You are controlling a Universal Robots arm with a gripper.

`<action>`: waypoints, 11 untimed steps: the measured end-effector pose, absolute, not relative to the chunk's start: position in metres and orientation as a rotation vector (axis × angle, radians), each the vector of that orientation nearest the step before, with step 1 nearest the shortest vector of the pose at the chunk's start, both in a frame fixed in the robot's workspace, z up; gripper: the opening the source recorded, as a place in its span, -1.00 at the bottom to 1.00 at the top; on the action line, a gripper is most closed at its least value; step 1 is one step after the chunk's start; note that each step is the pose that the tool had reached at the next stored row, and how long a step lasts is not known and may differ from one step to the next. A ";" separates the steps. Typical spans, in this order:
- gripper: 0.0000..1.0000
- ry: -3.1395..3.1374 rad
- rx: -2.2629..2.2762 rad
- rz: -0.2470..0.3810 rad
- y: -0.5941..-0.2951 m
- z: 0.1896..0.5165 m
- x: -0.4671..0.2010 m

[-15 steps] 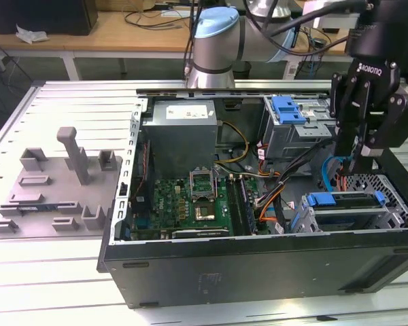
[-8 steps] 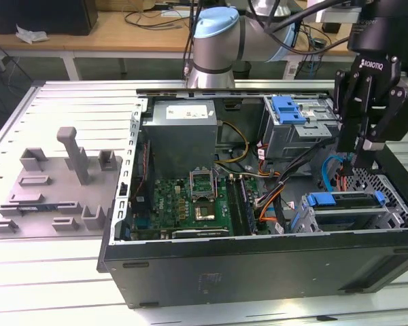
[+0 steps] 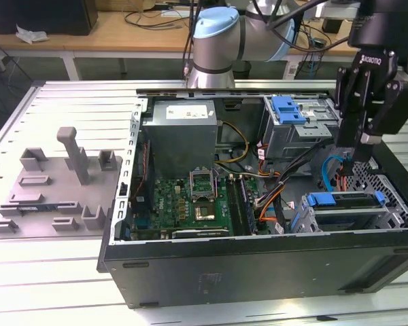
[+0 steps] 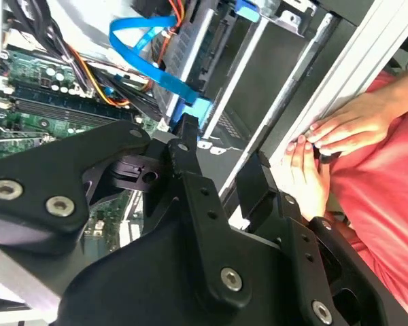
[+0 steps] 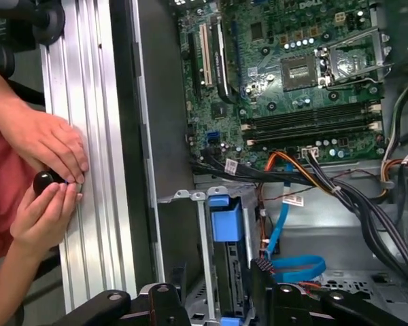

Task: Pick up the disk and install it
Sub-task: 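Insert the first disk wire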

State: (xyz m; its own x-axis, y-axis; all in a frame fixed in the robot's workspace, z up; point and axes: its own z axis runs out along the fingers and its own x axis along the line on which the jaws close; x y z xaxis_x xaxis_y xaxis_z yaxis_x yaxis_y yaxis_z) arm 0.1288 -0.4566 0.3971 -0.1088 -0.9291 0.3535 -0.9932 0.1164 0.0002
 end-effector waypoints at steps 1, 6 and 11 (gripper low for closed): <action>0.00 -2.129 1.894 0.348 -0.453 0.397 0.129; 0.00 -2.130 1.881 0.355 -0.445 0.396 0.138; 0.00 -2.144 1.858 0.355 -0.443 0.395 0.151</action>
